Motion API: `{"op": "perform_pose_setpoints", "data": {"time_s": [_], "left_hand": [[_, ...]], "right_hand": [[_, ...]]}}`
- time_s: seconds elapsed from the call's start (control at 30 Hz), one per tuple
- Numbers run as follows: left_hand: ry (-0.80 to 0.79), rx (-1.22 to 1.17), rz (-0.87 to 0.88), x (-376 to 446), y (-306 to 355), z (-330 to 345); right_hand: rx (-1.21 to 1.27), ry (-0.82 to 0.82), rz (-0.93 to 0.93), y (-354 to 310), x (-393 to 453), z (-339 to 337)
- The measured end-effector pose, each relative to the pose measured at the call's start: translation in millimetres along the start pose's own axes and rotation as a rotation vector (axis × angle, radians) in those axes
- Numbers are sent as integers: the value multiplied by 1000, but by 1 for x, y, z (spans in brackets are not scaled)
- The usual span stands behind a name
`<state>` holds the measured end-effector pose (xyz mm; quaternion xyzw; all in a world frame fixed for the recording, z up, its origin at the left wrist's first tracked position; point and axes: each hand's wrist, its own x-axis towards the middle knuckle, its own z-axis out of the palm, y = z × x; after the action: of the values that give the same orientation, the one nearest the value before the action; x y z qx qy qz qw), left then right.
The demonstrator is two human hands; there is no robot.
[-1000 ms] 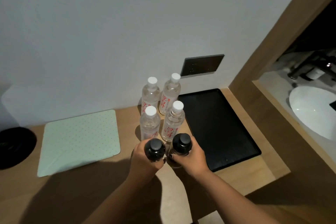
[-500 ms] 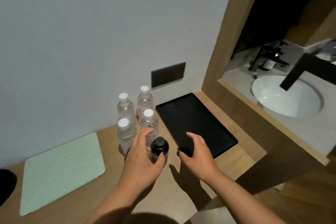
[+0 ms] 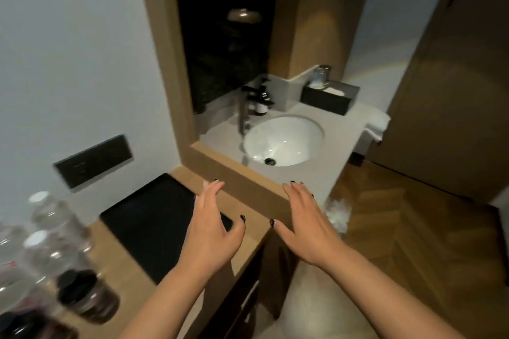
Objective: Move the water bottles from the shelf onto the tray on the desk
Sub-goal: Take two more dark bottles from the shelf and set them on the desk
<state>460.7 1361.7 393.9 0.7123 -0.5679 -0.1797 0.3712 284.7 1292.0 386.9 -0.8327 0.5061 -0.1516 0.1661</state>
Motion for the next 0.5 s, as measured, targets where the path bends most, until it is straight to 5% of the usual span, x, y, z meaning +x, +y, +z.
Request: {"op": "perform_pose_setpoints", "data": {"time_s": [0.5], "left_hand": [[-365, 129, 379, 72, 170, 183]], "right_hand": [[-192, 61, 361, 213, -57, -137]]}}
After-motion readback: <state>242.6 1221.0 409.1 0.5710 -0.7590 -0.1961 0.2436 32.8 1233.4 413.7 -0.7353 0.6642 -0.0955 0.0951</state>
